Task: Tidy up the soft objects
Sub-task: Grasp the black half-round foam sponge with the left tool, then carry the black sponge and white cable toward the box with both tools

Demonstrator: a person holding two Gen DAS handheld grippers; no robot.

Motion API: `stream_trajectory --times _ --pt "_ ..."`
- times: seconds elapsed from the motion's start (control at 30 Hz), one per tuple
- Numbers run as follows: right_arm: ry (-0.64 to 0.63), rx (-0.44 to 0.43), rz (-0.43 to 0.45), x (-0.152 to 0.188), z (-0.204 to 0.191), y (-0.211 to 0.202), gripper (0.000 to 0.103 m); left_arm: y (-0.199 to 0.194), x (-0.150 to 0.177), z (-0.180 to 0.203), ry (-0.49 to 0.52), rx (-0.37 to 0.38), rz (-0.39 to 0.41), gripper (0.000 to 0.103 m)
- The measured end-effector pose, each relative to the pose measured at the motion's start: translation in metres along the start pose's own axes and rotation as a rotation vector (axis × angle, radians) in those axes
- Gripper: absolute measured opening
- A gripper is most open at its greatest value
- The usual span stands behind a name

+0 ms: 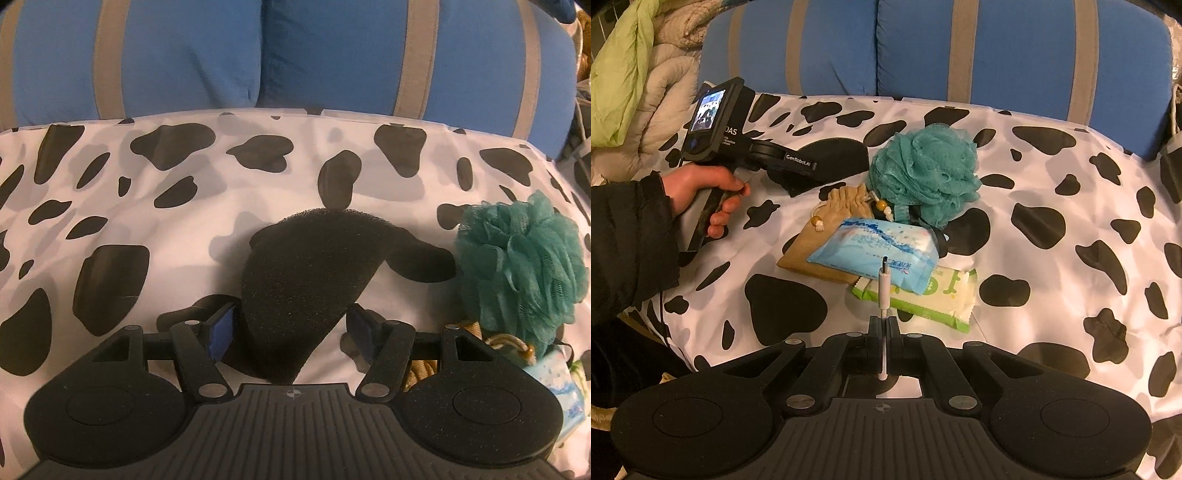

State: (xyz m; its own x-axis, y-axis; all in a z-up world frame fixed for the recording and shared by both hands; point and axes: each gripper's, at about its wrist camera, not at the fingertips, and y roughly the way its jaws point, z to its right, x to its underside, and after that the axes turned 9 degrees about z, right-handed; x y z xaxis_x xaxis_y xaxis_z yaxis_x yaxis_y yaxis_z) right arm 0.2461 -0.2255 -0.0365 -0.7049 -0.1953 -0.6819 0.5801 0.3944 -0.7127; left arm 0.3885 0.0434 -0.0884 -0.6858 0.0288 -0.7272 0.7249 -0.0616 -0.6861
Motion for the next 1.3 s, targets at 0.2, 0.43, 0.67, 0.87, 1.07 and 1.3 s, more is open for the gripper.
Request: stream_trajectory --times 0.2,0.43,0.67,0.87,1.07,1.3 --pt "-0.016 -0.008 0.000 0.000 -0.004 -0.001 0.004 -0.003 0.004 0.001 -0.003 0.067 -0.032 0.047" --pt "-0.019 0.001 0.011 -0.001 -0.004 -0.003 0.004 -0.026 -0.001 0.001 -0.014 0.049 -0.003 0.043" --pt "-0.026 0.016 0.017 -0.001 -0.007 -0.004 0.004 -0.057 -0.001 -0.001 0.007 0.022 0.047 0.043" --pt "-0.038 0.017 0.024 -0.003 -0.015 -0.003 0.004 -0.088 0.005 0.003 0.015 0.017 0.071 0.043" --pt "-0.046 0.021 0.036 -0.002 -0.022 -0.005 0.004 -0.120 0.016 0.013 0.067 -0.025 0.096 0.043" --pt "-0.044 0.023 0.052 0.002 -0.031 -0.014 0.004 -0.149 0.034 0.018 0.084 -0.032 0.106 0.043"
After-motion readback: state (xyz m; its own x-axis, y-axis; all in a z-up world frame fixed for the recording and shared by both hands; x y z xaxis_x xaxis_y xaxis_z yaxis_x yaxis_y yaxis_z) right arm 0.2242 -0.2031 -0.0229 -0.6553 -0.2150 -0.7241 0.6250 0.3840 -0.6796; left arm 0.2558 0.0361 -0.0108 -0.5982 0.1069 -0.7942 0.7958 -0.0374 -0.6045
